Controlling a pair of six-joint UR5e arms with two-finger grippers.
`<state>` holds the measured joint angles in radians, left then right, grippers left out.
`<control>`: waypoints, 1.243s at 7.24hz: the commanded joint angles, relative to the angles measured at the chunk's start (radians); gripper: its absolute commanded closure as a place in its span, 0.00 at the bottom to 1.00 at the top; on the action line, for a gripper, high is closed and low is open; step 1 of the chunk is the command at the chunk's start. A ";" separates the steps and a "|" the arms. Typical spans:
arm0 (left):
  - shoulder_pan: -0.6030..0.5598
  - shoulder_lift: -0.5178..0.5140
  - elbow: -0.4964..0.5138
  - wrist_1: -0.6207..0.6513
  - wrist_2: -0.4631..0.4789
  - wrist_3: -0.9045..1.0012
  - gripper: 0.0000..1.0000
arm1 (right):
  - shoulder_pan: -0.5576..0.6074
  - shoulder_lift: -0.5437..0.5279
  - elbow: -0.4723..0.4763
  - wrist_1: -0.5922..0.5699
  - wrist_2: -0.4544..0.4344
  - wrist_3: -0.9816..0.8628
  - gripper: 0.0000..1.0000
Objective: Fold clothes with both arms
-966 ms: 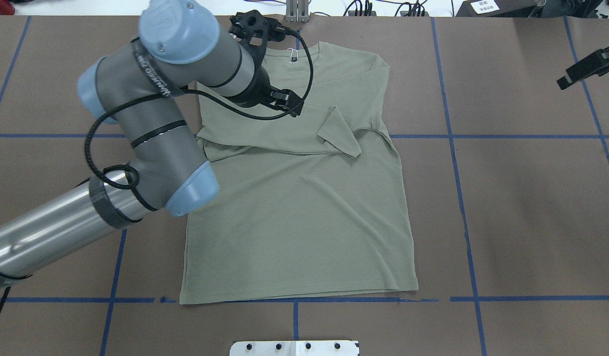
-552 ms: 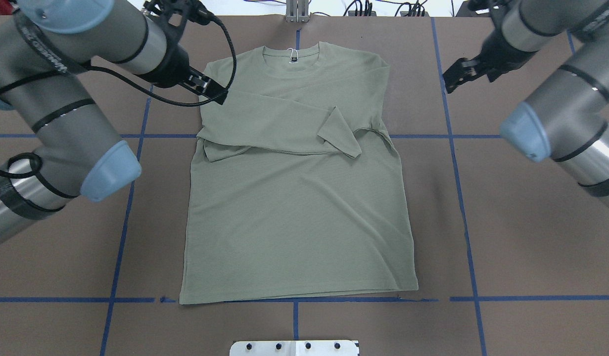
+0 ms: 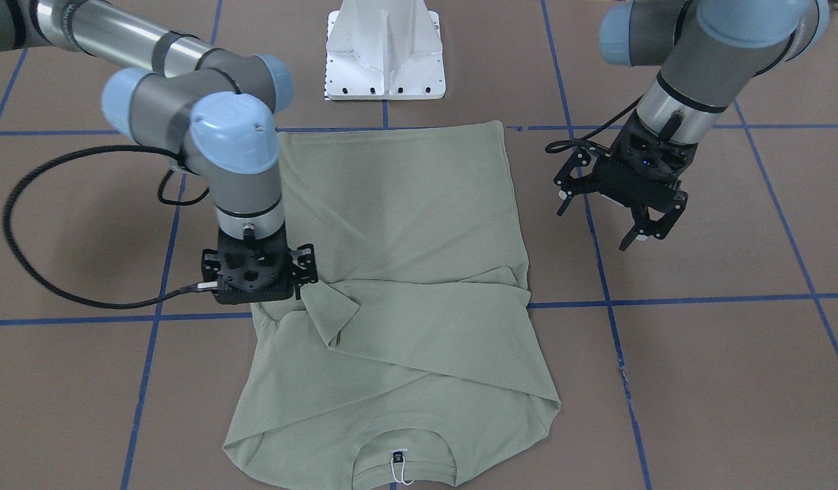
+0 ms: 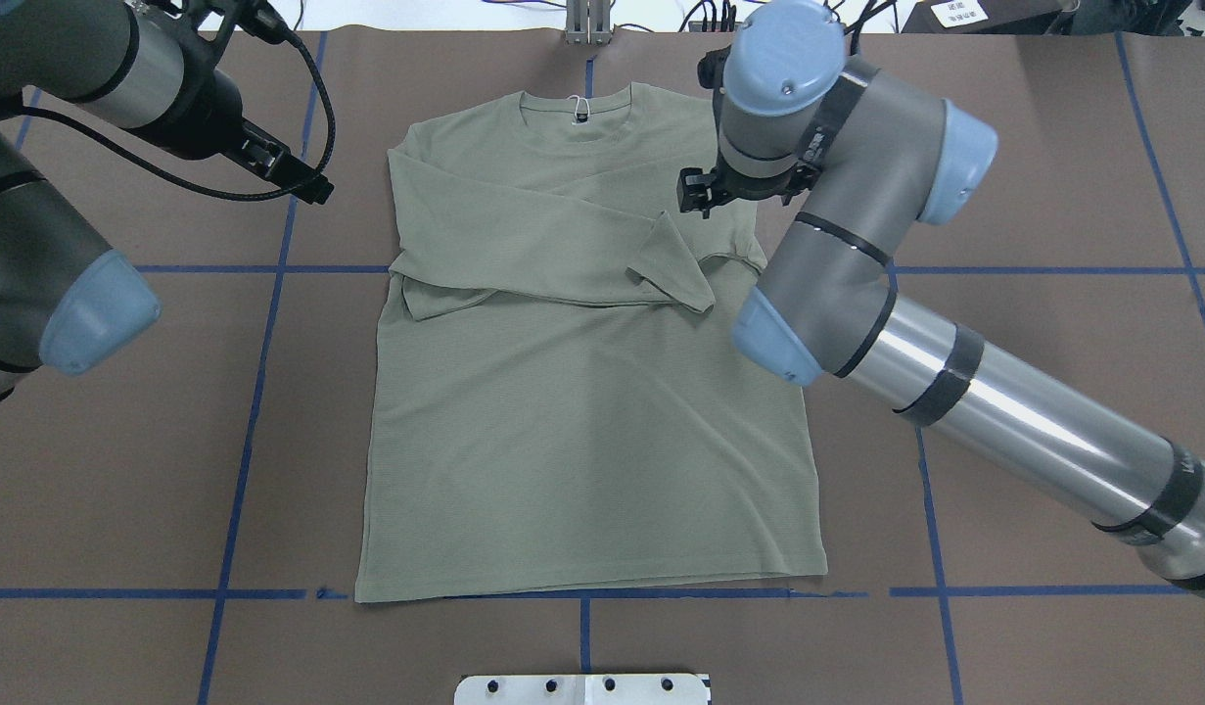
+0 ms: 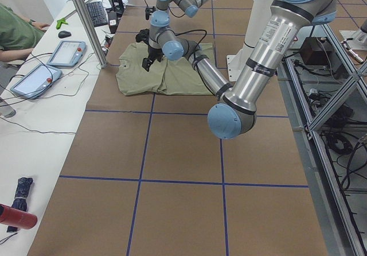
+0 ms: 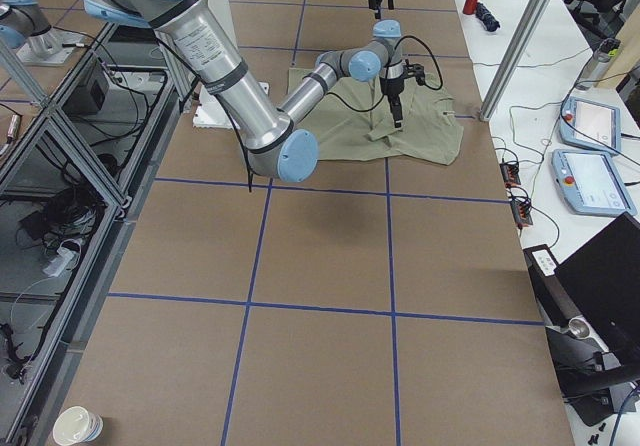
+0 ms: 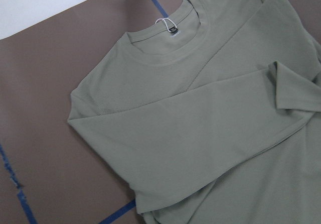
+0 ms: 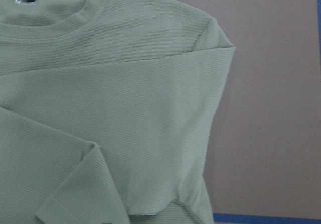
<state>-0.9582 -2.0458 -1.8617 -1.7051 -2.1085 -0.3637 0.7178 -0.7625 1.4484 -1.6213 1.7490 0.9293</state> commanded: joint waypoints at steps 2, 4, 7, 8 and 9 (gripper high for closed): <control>0.001 0.004 -0.004 -0.002 -0.008 -0.009 0.00 | -0.112 0.193 -0.262 0.001 -0.143 0.178 0.10; 0.003 0.004 -0.005 -0.004 -0.008 -0.009 0.00 | -0.136 0.224 -0.319 0.000 -0.183 0.187 0.19; 0.003 0.006 -0.004 -0.004 -0.008 -0.008 0.00 | -0.153 0.278 -0.414 0.003 -0.228 0.178 0.36; 0.003 0.006 -0.005 -0.004 -0.008 -0.008 0.00 | -0.155 0.279 -0.422 0.003 -0.233 0.172 0.42; 0.003 0.006 -0.004 -0.004 -0.008 -0.008 0.00 | -0.159 0.278 -0.434 0.003 -0.240 0.169 0.47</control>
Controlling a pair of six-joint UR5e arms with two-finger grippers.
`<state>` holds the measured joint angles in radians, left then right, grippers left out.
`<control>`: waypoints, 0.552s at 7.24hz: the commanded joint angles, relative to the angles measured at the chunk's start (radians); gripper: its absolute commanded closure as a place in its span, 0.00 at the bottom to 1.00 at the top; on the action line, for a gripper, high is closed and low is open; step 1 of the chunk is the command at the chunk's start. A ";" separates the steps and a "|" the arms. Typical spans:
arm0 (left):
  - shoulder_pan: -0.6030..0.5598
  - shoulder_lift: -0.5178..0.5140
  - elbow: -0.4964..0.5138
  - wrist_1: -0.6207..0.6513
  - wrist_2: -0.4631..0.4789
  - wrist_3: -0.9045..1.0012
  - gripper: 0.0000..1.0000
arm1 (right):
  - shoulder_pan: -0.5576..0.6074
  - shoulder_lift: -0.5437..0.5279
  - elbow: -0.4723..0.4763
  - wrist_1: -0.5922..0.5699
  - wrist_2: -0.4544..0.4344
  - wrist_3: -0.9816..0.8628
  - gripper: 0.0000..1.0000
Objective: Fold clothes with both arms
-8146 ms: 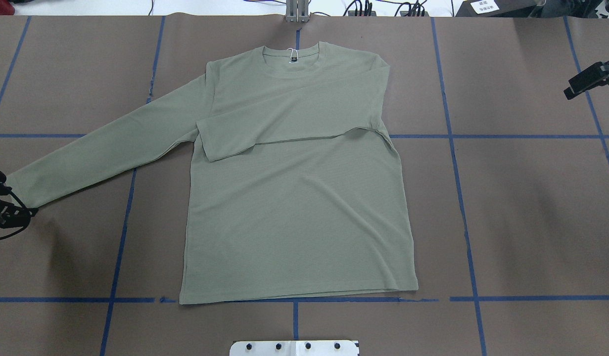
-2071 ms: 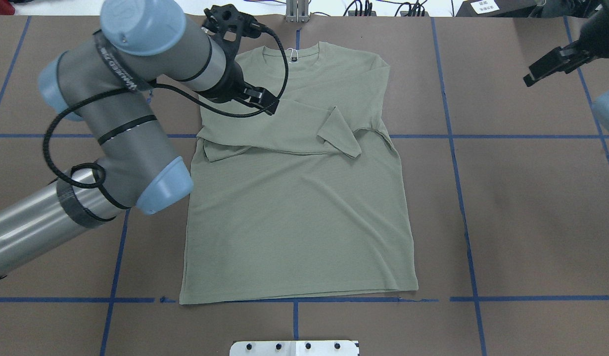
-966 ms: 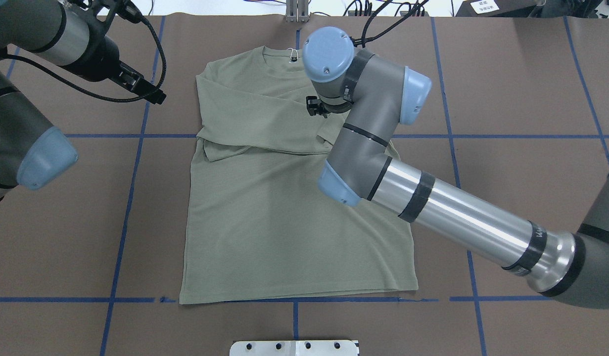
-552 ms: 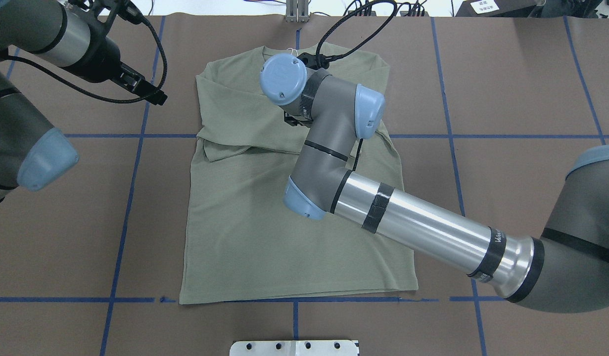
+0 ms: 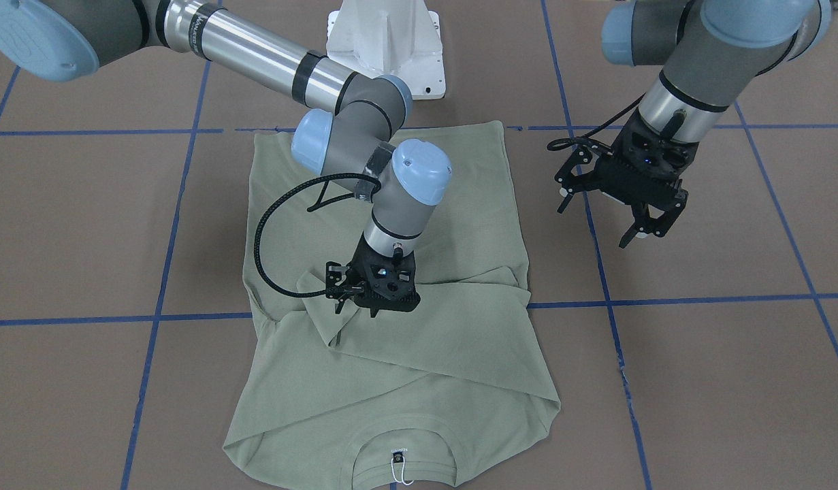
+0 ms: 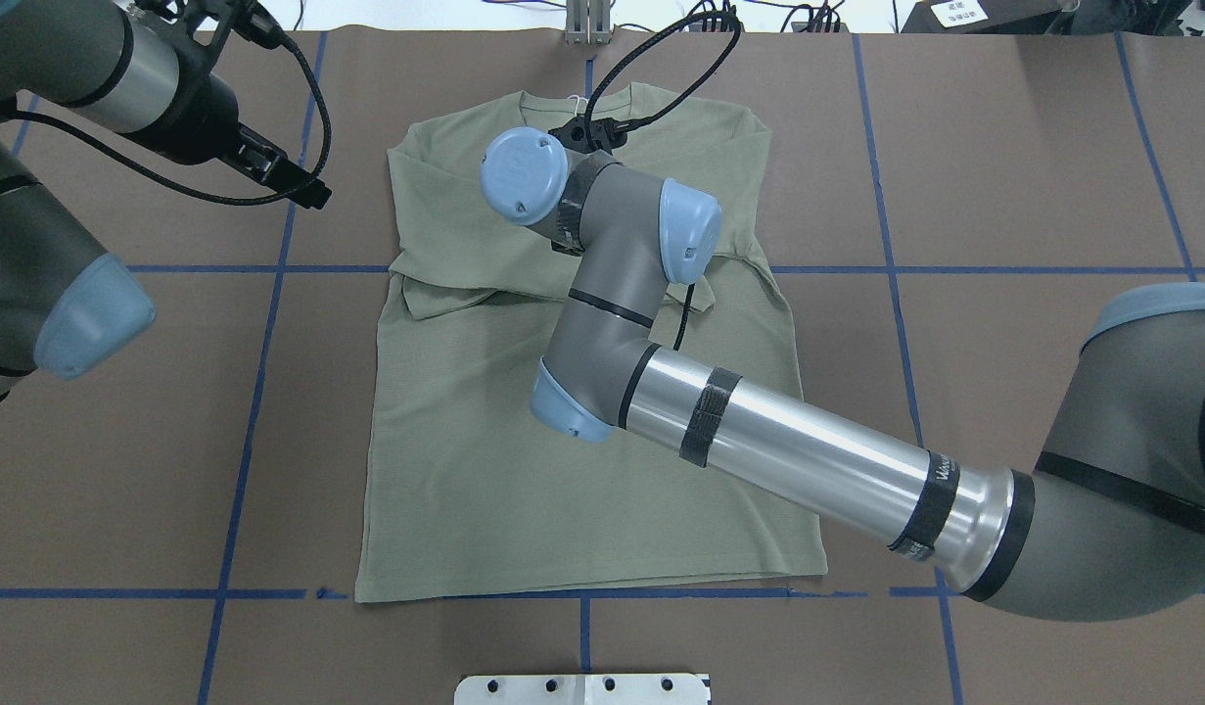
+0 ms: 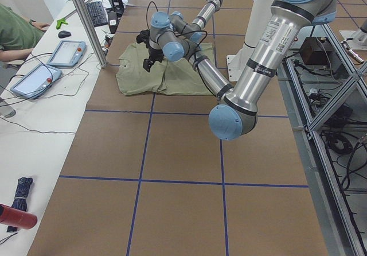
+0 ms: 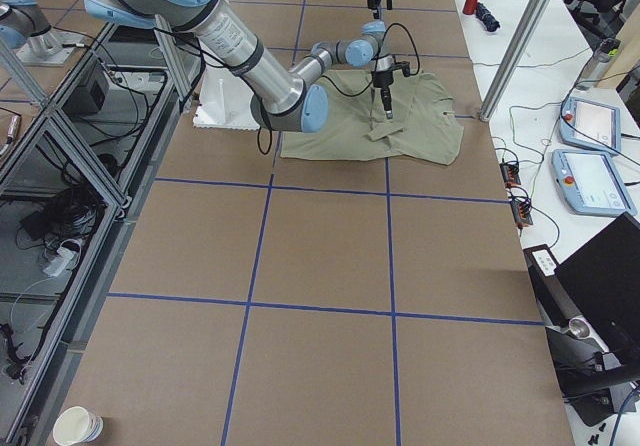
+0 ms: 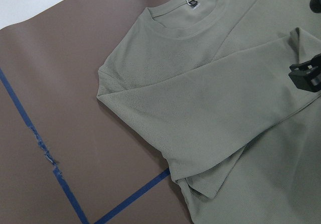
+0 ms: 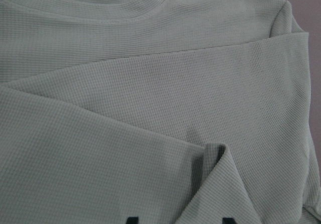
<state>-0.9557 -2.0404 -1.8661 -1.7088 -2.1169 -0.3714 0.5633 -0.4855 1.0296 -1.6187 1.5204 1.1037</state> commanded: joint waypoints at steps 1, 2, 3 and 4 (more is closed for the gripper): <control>0.000 0.000 -0.001 0.000 0.000 0.000 0.00 | -0.011 0.001 -0.017 -0.001 -0.026 -0.018 0.49; 0.000 0.000 0.001 0.000 0.000 0.000 0.00 | -0.019 0.001 -0.019 -0.003 -0.028 -0.018 0.50; 0.000 0.000 0.001 0.000 0.000 0.000 0.00 | -0.020 0.001 -0.020 -0.003 -0.029 -0.022 0.58; 0.000 0.000 -0.001 0.000 0.000 0.000 0.00 | -0.020 0.001 -0.020 -0.015 -0.031 -0.039 0.81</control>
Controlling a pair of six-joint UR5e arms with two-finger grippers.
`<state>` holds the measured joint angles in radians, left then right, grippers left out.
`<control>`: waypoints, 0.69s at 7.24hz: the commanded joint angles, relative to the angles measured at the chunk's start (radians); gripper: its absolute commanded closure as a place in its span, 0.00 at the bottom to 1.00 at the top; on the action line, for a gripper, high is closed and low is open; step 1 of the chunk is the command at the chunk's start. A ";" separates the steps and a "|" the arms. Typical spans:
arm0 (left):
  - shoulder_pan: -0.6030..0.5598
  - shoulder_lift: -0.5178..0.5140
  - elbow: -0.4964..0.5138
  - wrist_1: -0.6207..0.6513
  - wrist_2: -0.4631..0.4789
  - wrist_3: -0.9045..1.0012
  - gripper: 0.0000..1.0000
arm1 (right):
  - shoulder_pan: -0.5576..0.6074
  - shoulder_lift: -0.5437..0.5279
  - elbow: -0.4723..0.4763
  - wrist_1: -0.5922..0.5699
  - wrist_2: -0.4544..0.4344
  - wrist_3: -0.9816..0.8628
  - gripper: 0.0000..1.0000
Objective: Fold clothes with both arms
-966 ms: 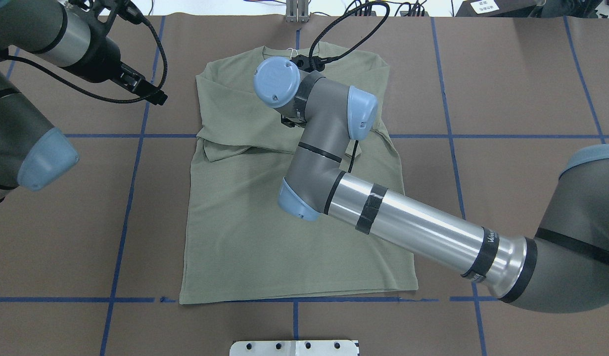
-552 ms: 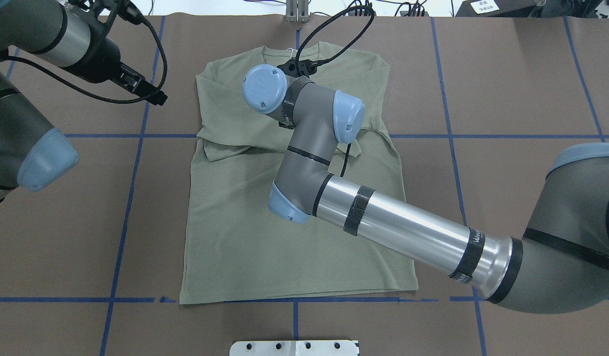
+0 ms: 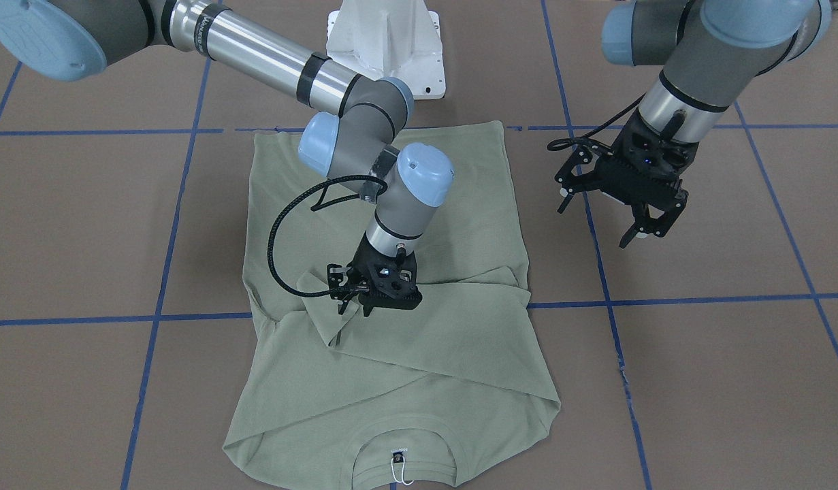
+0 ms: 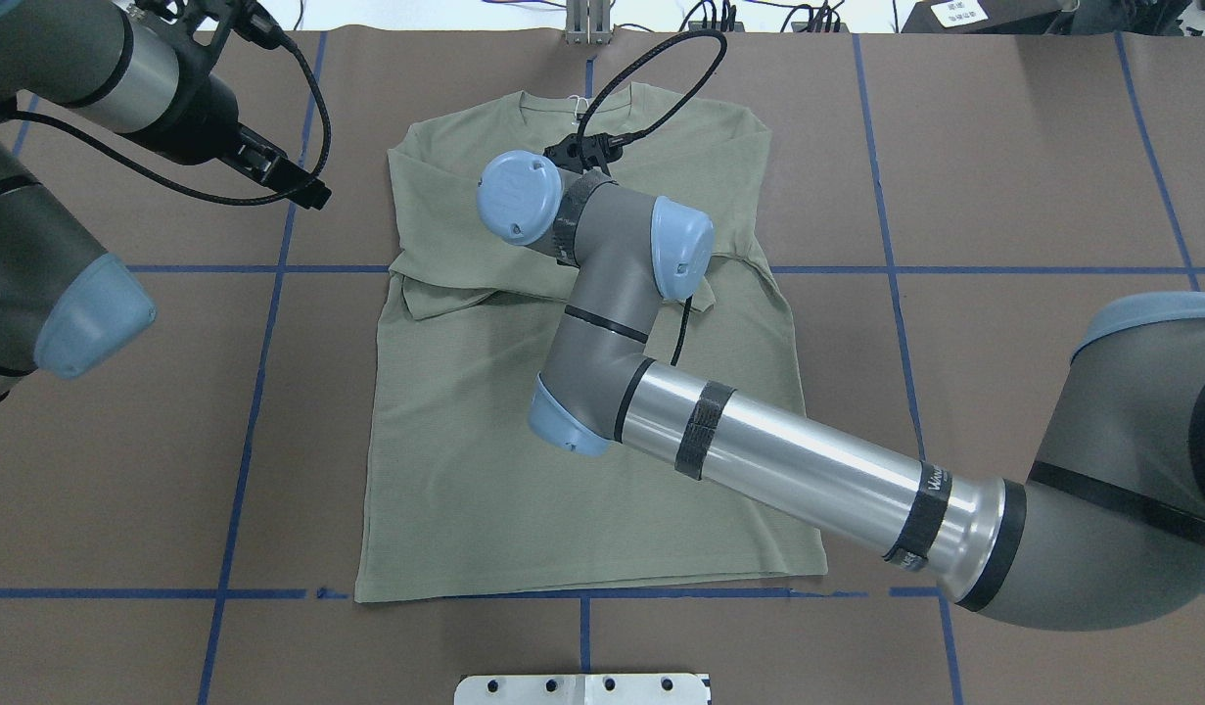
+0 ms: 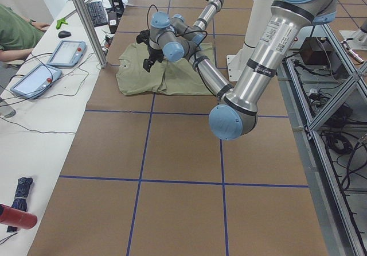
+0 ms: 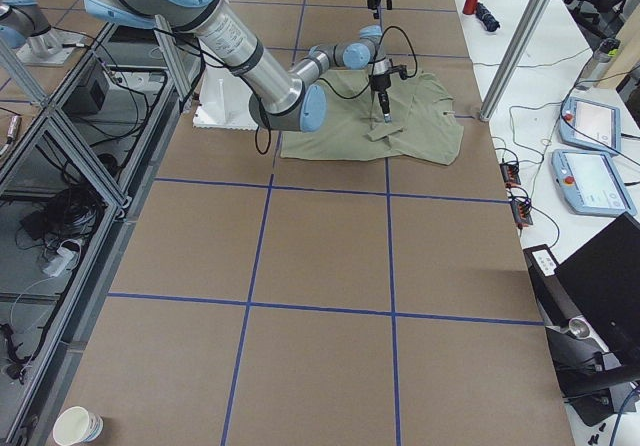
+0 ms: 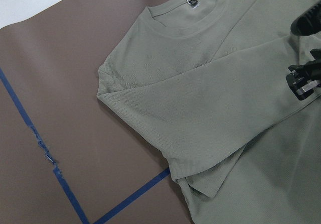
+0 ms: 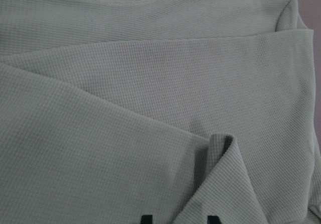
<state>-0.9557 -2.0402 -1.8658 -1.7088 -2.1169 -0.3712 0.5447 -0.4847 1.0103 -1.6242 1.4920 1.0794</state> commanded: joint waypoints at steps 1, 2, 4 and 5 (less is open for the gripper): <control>0.000 0.000 -0.001 0.000 0.000 -0.002 0.00 | 0.000 0.000 0.001 -0.019 -0.003 -0.019 1.00; 0.000 0.000 -0.001 0.000 0.000 -0.002 0.00 | 0.000 0.000 0.002 -0.020 -0.003 -0.019 1.00; 0.000 0.000 -0.006 0.000 0.000 -0.015 0.00 | 0.015 0.003 0.013 -0.040 -0.003 -0.068 1.00; 0.000 0.000 -0.007 0.000 0.000 -0.026 0.00 | 0.033 -0.008 0.071 -0.121 0.002 -0.113 1.00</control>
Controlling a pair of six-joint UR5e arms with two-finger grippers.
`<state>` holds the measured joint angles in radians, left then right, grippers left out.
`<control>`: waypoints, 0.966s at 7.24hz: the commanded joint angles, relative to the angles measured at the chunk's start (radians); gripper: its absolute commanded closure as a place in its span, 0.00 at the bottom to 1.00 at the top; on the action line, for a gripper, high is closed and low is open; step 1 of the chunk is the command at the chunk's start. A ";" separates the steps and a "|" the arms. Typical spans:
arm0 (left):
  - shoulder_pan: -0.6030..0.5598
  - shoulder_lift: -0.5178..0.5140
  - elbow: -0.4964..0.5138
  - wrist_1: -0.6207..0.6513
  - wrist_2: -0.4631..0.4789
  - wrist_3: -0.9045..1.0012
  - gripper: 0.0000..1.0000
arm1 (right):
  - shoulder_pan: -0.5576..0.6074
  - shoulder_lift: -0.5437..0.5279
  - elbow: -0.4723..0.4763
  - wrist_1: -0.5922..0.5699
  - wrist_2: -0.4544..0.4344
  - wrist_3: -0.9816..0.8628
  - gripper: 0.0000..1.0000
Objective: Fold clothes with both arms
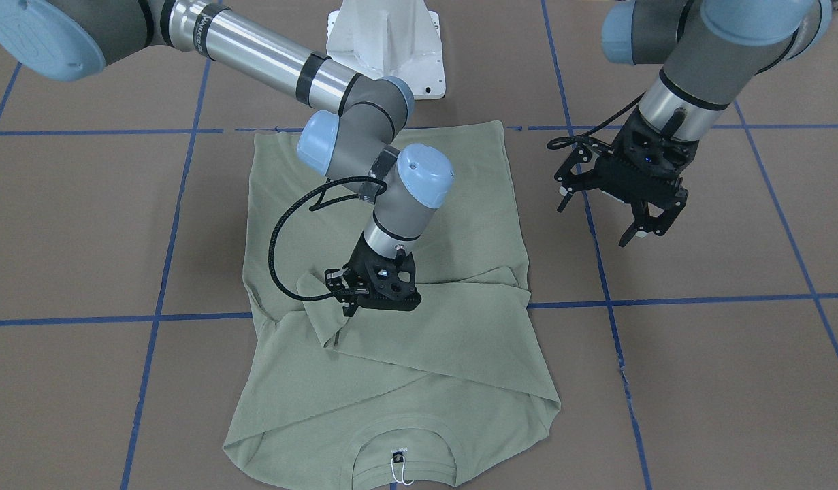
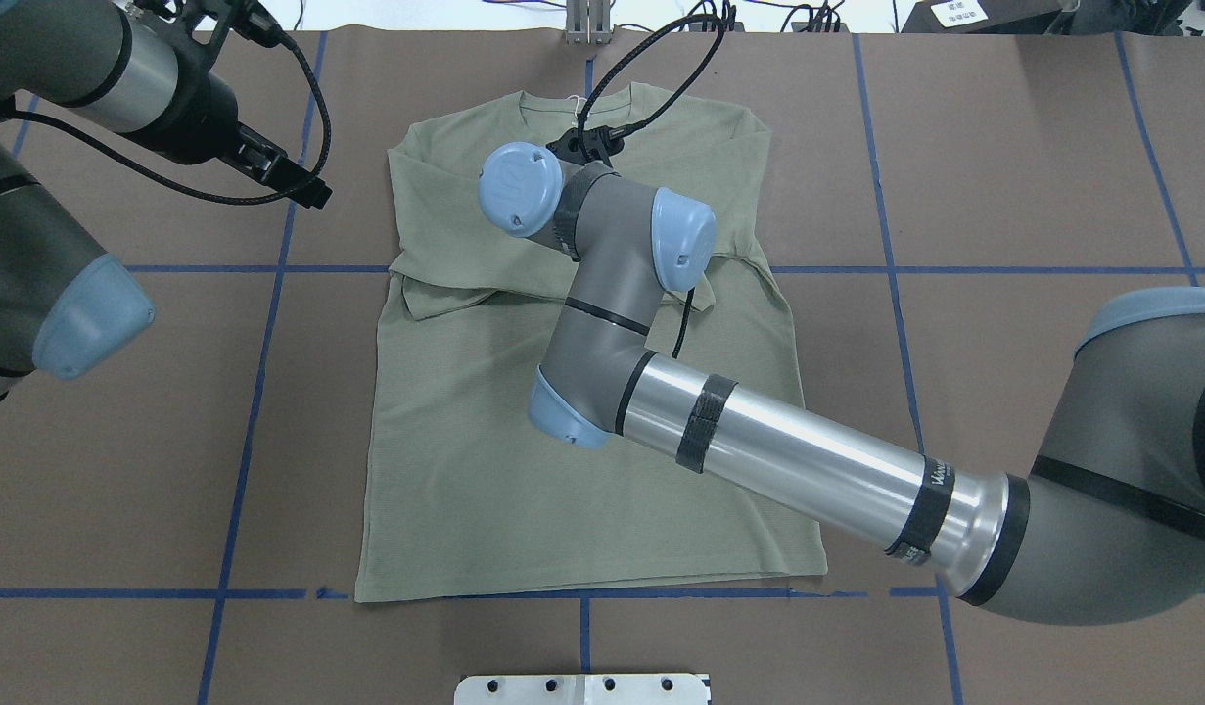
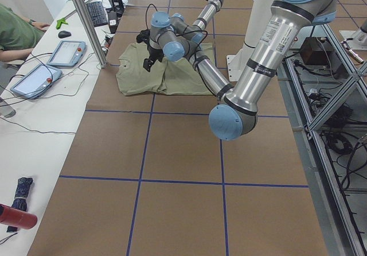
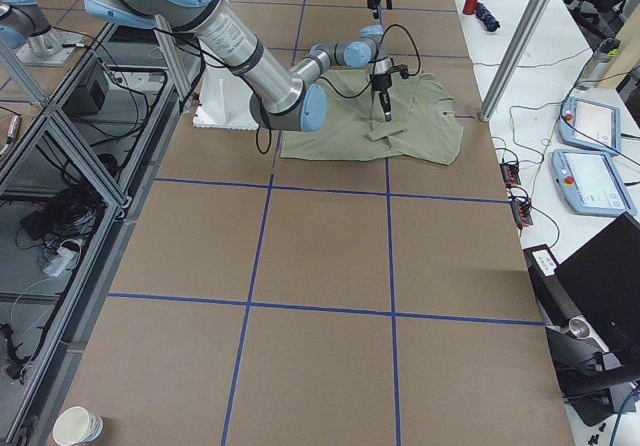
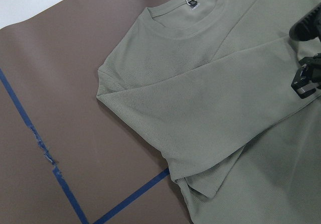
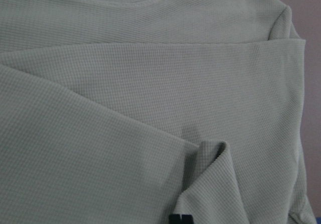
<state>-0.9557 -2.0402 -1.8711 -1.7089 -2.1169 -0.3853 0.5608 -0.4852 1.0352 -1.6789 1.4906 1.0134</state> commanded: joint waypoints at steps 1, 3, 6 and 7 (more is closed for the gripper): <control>0.000 0.000 -0.005 0.000 0.000 -0.018 0.00 | 0.028 -0.038 0.112 -0.120 0.005 -0.088 1.00; 0.002 0.000 -0.008 0.000 0.000 -0.030 0.00 | 0.051 -0.136 0.195 -0.119 -0.001 -0.155 1.00; 0.002 0.000 -0.016 0.000 0.000 -0.032 0.00 | 0.079 -0.183 0.197 -0.101 -0.064 -0.274 1.00; 0.002 0.000 -0.025 0.000 0.000 -0.041 0.00 | 0.083 -0.203 0.194 -0.055 -0.079 -0.321 1.00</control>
<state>-0.9542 -2.0404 -1.8873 -1.7088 -2.1169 -0.4193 0.6372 -0.6658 1.2296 -1.7720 1.4360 0.7448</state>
